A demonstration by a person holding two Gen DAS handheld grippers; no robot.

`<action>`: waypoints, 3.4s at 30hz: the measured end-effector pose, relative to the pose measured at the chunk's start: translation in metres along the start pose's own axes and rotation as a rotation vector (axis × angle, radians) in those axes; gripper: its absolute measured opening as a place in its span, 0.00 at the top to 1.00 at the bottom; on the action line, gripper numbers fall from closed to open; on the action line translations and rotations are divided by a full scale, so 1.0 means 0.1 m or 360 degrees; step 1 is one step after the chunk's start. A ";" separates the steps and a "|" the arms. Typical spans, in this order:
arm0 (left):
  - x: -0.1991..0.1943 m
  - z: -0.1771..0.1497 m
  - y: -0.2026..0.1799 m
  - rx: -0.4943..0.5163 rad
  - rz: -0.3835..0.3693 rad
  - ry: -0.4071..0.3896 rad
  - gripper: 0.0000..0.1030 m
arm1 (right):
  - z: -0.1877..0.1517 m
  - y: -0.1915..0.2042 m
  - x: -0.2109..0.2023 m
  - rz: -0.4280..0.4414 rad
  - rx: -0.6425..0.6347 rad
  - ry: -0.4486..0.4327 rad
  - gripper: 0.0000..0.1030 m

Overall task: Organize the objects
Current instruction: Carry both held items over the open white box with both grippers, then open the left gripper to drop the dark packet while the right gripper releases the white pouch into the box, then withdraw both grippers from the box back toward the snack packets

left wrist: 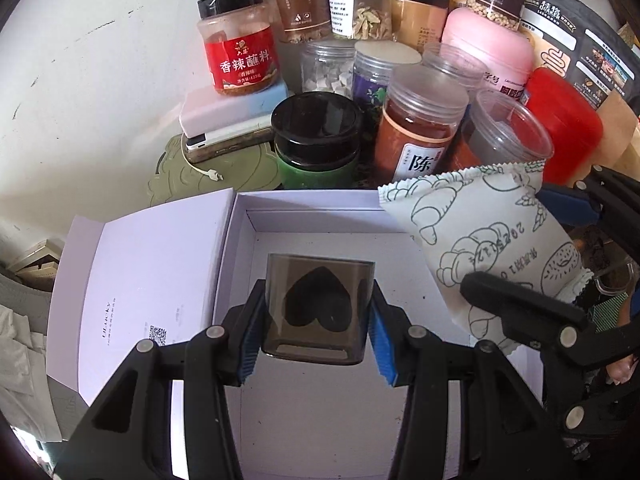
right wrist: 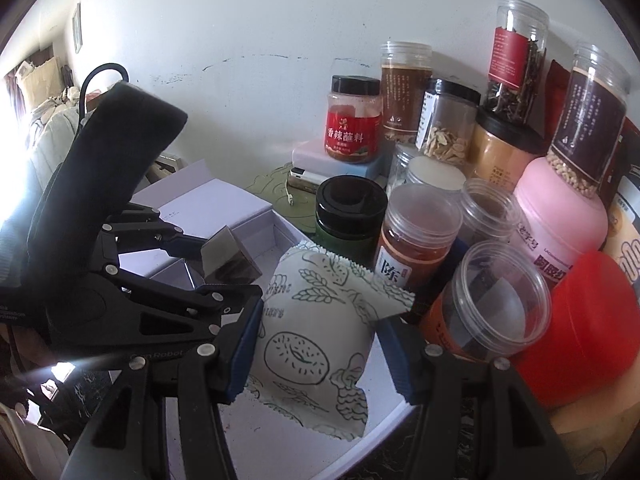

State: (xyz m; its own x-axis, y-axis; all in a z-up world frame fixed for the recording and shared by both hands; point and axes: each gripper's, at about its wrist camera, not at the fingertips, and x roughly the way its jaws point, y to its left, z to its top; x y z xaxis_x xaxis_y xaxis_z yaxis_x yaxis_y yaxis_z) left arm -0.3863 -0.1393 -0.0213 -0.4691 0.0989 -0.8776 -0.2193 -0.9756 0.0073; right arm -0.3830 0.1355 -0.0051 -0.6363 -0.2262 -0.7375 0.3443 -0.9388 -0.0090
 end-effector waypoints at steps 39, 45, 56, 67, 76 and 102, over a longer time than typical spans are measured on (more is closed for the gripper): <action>0.17 0.07 0.14 -0.0073 0.0131 0.0025 0.39 | 0.01 -0.12 0.16 -0.0154 -0.0012 0.0109 0.31; -0.09 0.09 0.11 -0.0092 0.0165 0.0005 0.38 | 0.08 -0.17 -0.04 -0.0180 0.0011 0.0076 0.31; -0.77 0.14 0.00 -0.0100 0.0184 -0.0109 0.38 | 0.16 -0.15 -0.57 -0.0217 0.0015 -0.0035 0.31; -1.43 0.07 -0.19 -0.0090 0.0213 -0.0197 0.38 | 0.17 -0.05 -1.16 -0.0246 0.0002 -0.0137 0.30; -1.93 -0.09 -0.50 -0.0040 0.0211 -0.0272 0.38 | 0.08 0.04 -1.64 -0.0278 -0.0003 -0.0199 0.30; -2.52 -0.87 -1.48 0.0084 0.0168 -0.0332 0.38 | -0.71 0.00 -2.51 -0.0366 0.0034 -0.0220 0.30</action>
State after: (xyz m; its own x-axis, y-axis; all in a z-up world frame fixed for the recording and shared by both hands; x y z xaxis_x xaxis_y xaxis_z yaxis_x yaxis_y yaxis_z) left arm -0.1611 -0.0372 0.1571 -0.6571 0.0404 -0.7527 -0.2014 -0.9717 0.1237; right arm -0.1745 0.2104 0.1319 -0.7848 -0.0380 -0.6186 0.1659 -0.9746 -0.1506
